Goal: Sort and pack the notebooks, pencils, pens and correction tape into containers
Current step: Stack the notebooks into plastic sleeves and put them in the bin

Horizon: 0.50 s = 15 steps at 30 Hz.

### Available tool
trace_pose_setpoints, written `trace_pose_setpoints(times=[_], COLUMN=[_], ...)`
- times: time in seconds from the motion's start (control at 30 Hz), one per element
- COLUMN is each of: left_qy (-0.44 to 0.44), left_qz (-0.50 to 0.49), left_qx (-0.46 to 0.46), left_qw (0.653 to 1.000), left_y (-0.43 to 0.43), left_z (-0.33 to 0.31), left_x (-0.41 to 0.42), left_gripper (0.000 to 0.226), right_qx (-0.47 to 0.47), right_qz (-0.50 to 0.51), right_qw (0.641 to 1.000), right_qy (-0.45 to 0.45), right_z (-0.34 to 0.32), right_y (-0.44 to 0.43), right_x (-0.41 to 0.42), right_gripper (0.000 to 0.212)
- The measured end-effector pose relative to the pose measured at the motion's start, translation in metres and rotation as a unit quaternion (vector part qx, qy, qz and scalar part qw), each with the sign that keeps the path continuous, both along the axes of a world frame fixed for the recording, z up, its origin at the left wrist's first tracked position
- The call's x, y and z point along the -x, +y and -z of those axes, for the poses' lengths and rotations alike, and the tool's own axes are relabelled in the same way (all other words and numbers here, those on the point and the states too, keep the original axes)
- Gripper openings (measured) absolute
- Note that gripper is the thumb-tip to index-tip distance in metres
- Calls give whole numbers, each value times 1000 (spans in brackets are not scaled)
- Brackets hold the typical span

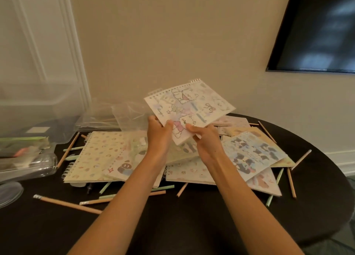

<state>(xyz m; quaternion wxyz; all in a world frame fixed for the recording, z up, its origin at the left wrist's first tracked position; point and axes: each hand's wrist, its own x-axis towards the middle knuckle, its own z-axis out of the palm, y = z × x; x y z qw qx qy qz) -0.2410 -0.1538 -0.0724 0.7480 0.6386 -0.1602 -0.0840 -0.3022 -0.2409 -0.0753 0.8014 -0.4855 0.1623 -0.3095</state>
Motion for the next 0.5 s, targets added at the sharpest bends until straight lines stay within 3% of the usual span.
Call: trace_pose_setpoints(times=[0.07, 0.2, 0.3, 0.43, 0.5], left_qy=[7, 34, 44, 26, 15], left_qz=[-18, -45, -48, 2, 24], left_qx=[19, -6, -30, -72, -95], left_qw=[1000, 998, 997, 997, 995], left_y=[16, 50, 70, 81, 80], left_z=[2, 0, 0, -2, -5], left_x=[2, -8, -18, -27, -29], left_gripper=[20, 23, 32, 34, 30], right_qx=[-8, -145, -92, -8, 31], right_qz=[15, 52, 93, 11, 19], right_qw=[1000, 985, 991, 997, 993], right_qy=[-16, -79, -32, 77, 116], right_z=[7, 21, 34, 32, 27], right_y=[4, -4, -7, -11, -13], right_x=[5, 21, 33, 40, 40], right_gripper=[26, 15, 15, 11, 12])
